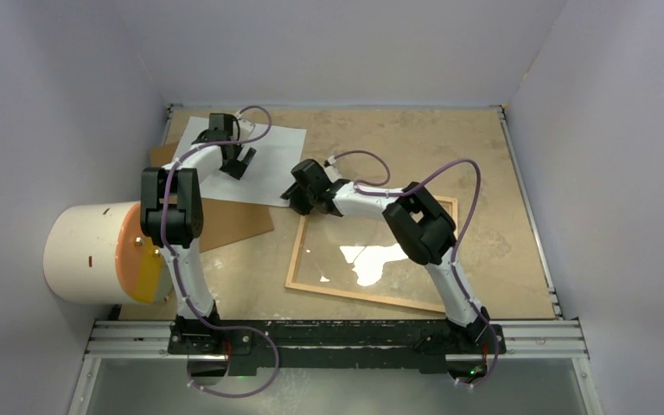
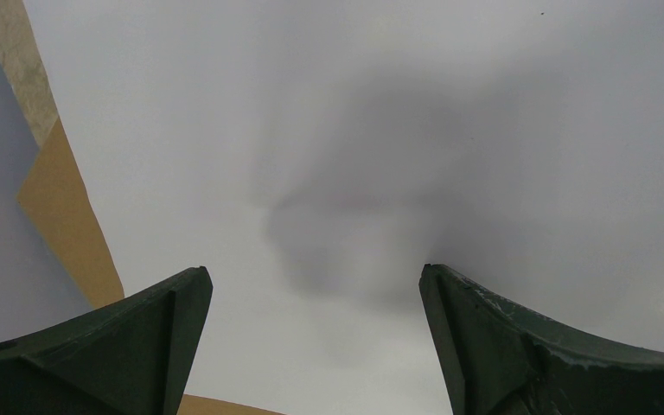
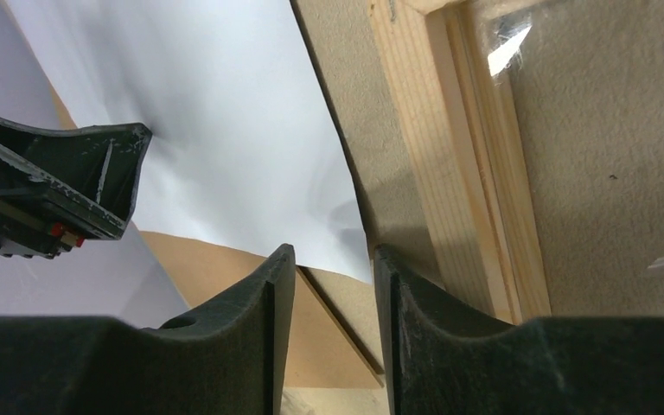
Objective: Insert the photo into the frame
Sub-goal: Move the photo to the photo frame.
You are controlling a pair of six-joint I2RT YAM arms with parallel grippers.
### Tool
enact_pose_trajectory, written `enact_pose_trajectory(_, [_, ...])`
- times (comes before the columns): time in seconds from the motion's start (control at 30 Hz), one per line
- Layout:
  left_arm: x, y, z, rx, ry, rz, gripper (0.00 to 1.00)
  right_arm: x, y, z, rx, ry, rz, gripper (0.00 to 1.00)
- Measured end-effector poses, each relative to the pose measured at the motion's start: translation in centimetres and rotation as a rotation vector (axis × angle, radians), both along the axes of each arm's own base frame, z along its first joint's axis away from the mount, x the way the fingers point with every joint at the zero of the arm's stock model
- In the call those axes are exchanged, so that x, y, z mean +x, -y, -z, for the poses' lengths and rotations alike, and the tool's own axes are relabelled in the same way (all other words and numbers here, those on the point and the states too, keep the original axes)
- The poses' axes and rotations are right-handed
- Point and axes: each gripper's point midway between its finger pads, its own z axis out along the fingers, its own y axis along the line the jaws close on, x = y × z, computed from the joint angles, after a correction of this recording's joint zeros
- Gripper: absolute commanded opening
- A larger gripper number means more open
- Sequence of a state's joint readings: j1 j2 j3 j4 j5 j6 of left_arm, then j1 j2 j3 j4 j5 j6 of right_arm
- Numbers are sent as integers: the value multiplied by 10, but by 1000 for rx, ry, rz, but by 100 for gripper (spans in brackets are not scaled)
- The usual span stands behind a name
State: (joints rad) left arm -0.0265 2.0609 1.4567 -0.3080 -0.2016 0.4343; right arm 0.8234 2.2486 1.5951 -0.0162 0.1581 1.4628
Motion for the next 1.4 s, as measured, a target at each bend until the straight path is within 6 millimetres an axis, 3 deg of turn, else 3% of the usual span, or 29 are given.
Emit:
enact_pose_trajectory(0.2, [0,0,0,2,2,3,100,1,-3,1,38,6,16,35])
enact_pose_trajectory(0.5, [0,0,0,3,3,4,100,-3,-3,11,103,-5,40,1])
enact_pose_trajectory(0.87, [-9,2,-4,-12,-48,11,100,-3,8,6,30,63,-5,0])
enact_pose_trajectory(1.0, [-18,9,-16,-71,-122,29,100,-3,21,-16,-12,130,-25,0])
enact_pose_trajectory(1.2, [-1,18,-73,-137,-50,51,100,-3,41,-81,-19,261,-31,0])
enact_pose_trajectory(1.3, [-6,20,-96,-149,-20,58,100,-12,60,-106,-28,307,-19,0])
enact_pose_trajectory(1.4, [-12,21,-106,-154,-11,63,100,-30,90,-115,-65,319,0,0])
